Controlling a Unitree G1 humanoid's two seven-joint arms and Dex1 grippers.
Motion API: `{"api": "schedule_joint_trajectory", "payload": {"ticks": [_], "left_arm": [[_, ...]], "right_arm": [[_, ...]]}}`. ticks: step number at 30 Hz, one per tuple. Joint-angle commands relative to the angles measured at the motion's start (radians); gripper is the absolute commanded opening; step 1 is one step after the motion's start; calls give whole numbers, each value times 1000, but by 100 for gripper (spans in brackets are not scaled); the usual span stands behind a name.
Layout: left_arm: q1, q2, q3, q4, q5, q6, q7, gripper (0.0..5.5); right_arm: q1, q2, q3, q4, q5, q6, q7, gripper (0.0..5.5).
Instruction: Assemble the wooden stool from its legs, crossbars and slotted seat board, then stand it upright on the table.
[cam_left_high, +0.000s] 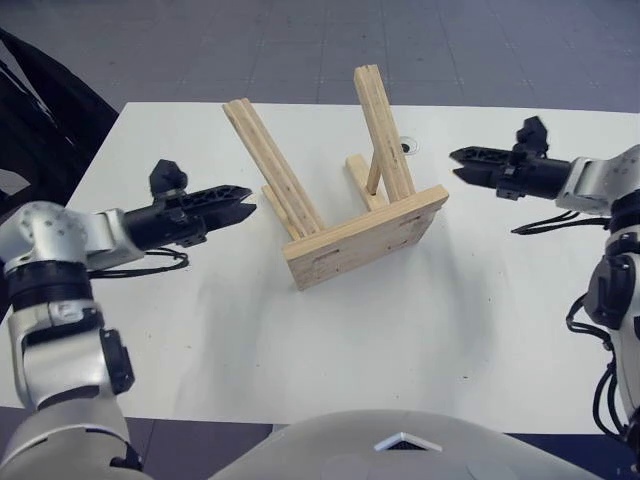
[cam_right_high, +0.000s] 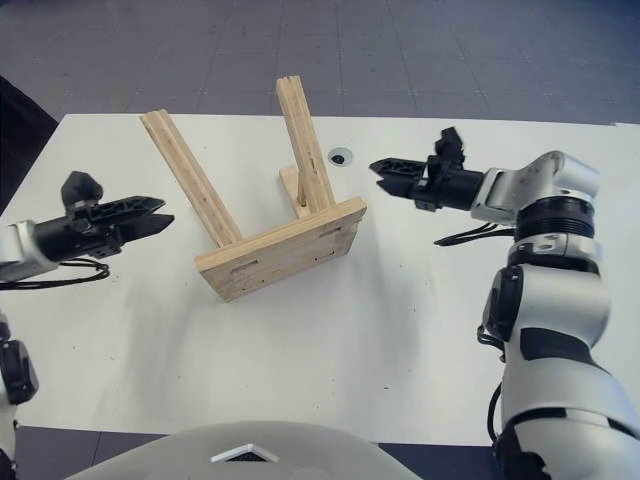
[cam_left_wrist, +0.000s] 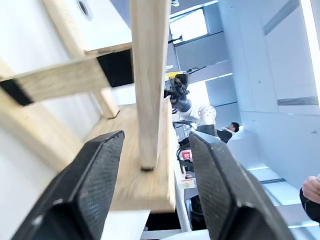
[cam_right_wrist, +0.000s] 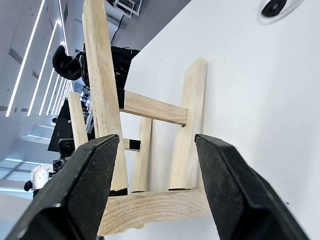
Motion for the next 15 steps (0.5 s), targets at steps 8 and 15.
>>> {"api": "schedule_joint_trajectory", "payload": {"ticks": [8, 15], "left_arm": [[627, -117, -155, -542, 541, -1219, 0, 373], [569, -161, -182, -548, 554, -1385, 24, 483]], "right_arm": [[336, -75, 260, -284, -301, -783, 295, 408], [292, -76, 325, -257, -382, -949, 441, 431]]}}
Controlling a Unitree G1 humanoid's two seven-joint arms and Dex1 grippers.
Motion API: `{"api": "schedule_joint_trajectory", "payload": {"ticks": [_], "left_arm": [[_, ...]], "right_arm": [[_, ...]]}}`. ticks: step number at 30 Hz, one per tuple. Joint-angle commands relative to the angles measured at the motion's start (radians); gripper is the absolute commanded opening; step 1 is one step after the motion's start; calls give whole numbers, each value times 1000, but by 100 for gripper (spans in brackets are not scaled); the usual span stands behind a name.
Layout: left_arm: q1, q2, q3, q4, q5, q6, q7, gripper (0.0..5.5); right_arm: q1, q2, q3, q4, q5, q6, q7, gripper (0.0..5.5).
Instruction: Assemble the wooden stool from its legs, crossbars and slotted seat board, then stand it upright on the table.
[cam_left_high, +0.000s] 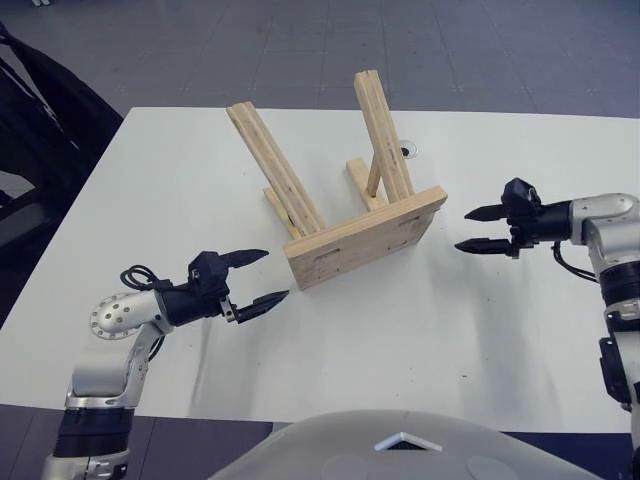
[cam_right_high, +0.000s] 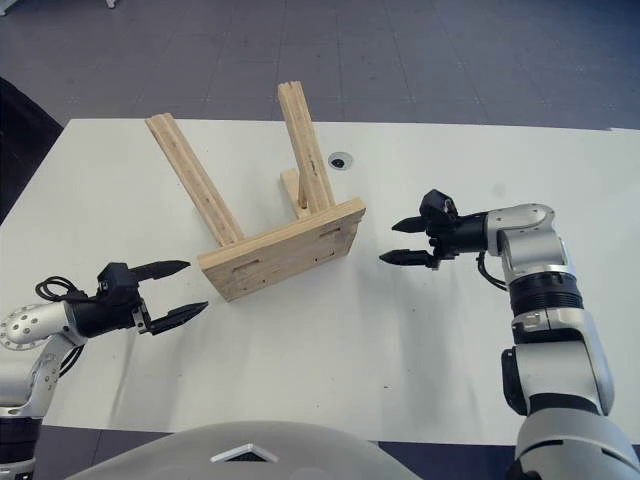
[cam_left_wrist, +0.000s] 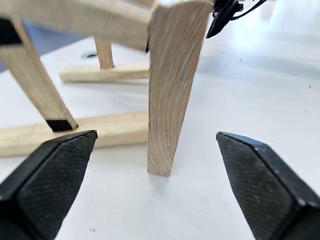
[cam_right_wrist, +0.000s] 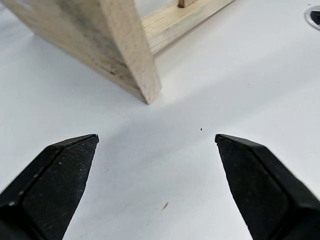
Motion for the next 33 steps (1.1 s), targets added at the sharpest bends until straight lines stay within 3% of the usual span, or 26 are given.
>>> {"api": "schedule_joint_trajectory", "payload": {"ticks": [1, 6, 8, 20, 24, 28, 33], "left_arm": [[-66, -33, -41, 11, 45, -43, 48, 490], [-109, -38, -114, 48, 102, -43, 65, 490], [-120, -22, -128, 64, 109, -24, 55, 467], [-223, -6, -122, 187, 54, -2, -17, 268], [-280, 8, -115, 299, 72, -31, -46, 207], [-350, 18, -117, 426, 92, -78, -85, 148], [-451, 12, -130, 591, 114, -146, -136, 116]], "right_arm": [[-60, 42, 1, 14, -9, -41, 14, 431], [-91, 120, 12, 34, -21, -65, -3, 431], [-95, 138, 13, 40, -26, -74, -5, 431], [-120, 205, -22, 49, -2, -112, -3, 431], [-92, 201, -32, -50, 37, -69, 44, 431], [-22, 161, -23, -190, 84, 2, 116, 367], [75, 140, -12, -286, 96, 45, 102, 279]]}}
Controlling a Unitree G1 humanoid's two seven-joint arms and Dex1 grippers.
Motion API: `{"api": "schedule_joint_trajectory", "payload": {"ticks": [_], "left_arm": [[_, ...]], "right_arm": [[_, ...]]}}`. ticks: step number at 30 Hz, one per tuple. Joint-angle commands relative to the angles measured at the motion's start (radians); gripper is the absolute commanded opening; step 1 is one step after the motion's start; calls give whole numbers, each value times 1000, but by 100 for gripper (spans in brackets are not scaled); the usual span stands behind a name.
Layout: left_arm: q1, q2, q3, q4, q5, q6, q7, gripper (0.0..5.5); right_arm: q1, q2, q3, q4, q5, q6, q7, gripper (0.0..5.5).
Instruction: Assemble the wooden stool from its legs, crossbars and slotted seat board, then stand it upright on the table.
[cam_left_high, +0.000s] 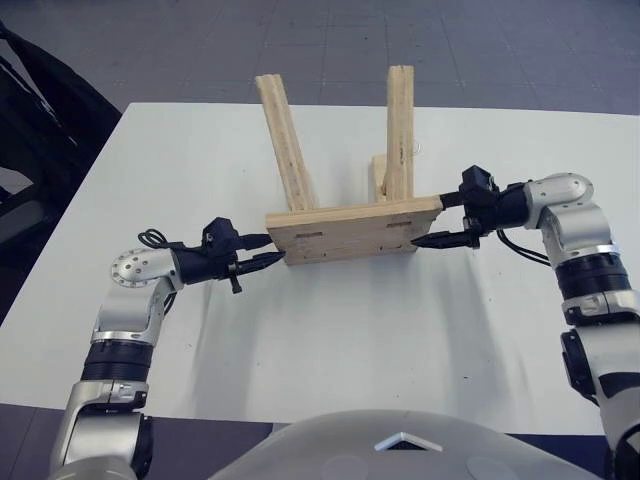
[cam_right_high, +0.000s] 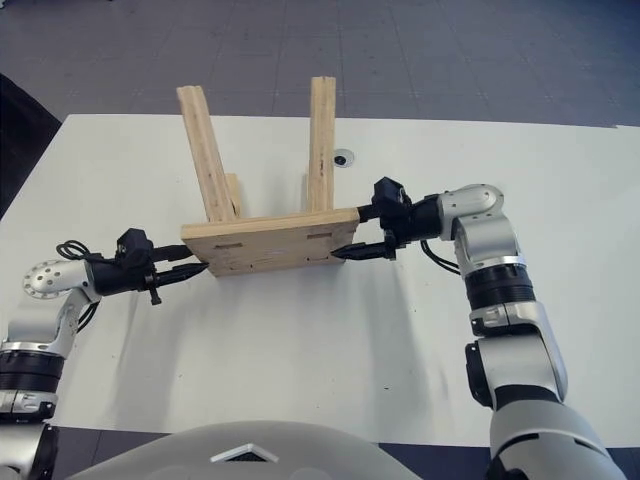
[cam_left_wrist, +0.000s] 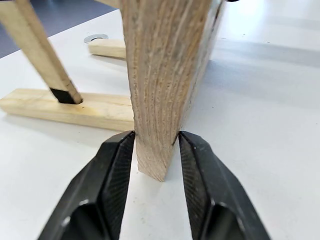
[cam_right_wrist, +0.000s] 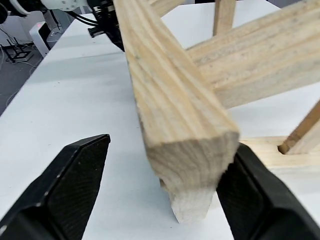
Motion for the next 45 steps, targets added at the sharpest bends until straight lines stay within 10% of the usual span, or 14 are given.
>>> {"api": "schedule_joint_trajectory", "payload": {"ticks": [1, 11, 36, 45], "left_arm": [[-82, 2, -9, 104, 31, -50, -35, 99], [-72, -14, -19, 36, -26, -14, -133, 10], [-238, -83, -55, 267, 14, -23, -211, 388], [-272, -106, -53, 288, -9, -13, -295, 283]], "right_arm": [[48, 3, 10, -8, -20, -13, -47, 262], [159, 33, -13, -68, -23, -84, -209, 141], [142, -42, 47, -58, -26, -104, -99, 137], [129, -51, 53, -20, -43, -144, -104, 136]]}}
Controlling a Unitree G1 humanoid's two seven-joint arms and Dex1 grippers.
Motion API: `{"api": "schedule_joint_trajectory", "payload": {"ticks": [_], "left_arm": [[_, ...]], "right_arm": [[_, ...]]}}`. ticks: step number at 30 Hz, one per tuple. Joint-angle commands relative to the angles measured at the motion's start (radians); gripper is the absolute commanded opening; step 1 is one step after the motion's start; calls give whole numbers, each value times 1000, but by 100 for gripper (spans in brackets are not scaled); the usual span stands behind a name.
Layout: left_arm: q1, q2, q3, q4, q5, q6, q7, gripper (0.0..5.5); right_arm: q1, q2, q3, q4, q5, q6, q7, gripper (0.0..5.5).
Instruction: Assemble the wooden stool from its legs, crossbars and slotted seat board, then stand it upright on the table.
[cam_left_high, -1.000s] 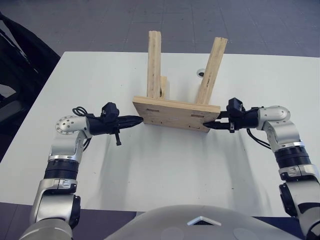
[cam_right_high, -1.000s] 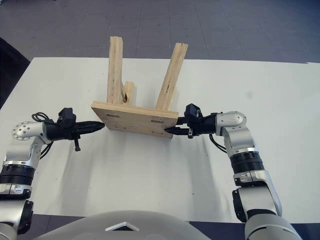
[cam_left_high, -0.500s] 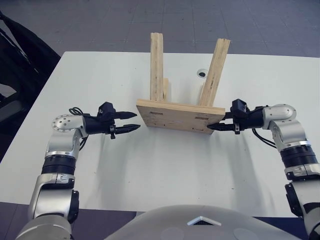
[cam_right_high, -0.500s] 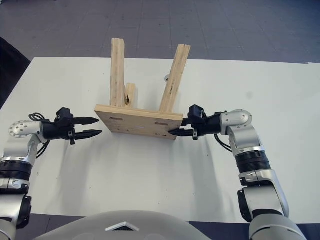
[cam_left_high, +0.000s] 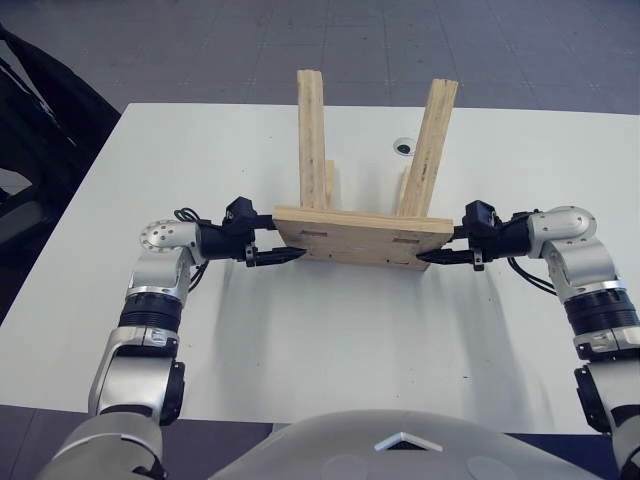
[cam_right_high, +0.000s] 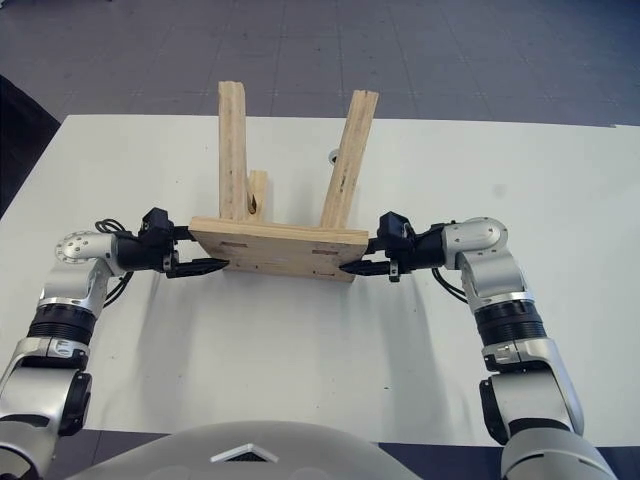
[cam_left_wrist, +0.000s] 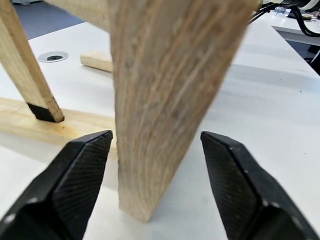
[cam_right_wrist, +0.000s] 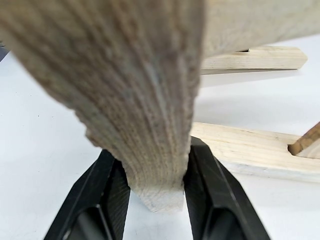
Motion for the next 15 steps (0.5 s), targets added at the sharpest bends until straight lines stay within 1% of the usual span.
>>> {"api": "schedule_joint_trajectory", "payload": {"ticks": [1, 6, 9, 12, 15], "left_arm": [[-22, 26, 7, -4, -18, 31, -61, 269], [7, 80, 12, -43, -31, 80, -116, 195], [17, 80, 15, -96, -58, 121, -124, 158], [40, 73, 7, -200, -90, 186, -135, 153], [68, 93, 23, -336, -147, 302, -132, 151]], "right_arm": [[-2, -17, 21, 45, -33, -12, 24, 136], [-15, -25, 23, 115, -51, -57, 27, 134], [-29, -20, 24, 155, -58, -84, 26, 134], [-45, -8, 16, 175, -42, -100, 38, 134], [-41, -15, -34, 65, 66, 32, 69, 134]]}}
